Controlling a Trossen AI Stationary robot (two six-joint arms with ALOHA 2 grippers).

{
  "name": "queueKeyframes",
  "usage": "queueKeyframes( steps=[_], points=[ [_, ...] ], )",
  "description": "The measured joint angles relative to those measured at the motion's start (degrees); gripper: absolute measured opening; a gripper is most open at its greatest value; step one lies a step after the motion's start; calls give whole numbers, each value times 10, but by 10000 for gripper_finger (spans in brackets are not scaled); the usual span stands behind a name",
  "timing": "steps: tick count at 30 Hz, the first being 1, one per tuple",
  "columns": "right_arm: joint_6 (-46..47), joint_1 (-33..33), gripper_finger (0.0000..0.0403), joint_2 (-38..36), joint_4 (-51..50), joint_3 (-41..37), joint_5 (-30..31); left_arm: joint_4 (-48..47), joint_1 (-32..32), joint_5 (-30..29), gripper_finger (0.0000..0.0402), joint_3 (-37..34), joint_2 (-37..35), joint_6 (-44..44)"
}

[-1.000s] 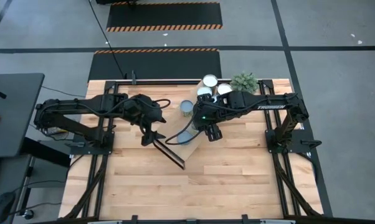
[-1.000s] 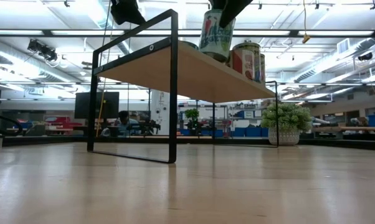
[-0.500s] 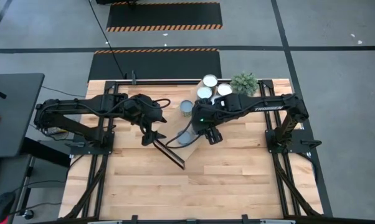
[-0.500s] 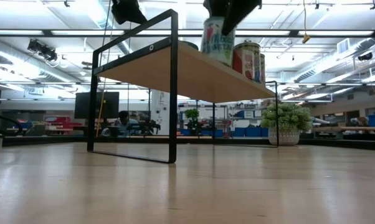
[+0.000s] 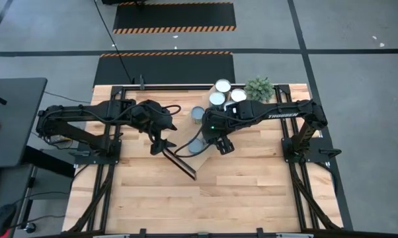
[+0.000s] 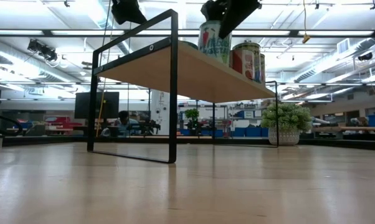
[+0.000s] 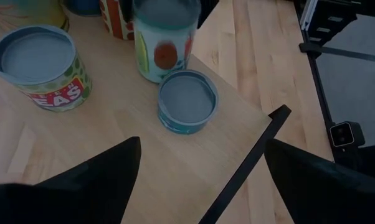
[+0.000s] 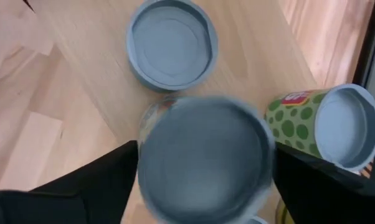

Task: Pick and place cans onto a shelf
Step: Adjust the canned goods on the shelf

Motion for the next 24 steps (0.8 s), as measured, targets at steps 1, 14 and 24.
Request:
queueKeyframes(
  steps=[1,14,24],
  points=[
    [-1,-1,364,0,0,0,0,0,0,0,348,0,0,0],
    [26,9,389,0,-11,48,26,-3,24,-42,348,0,1,32],
    [130,48,389,-1,-153,123,76,12,147,-28,348,0,2,123]
  ],
)
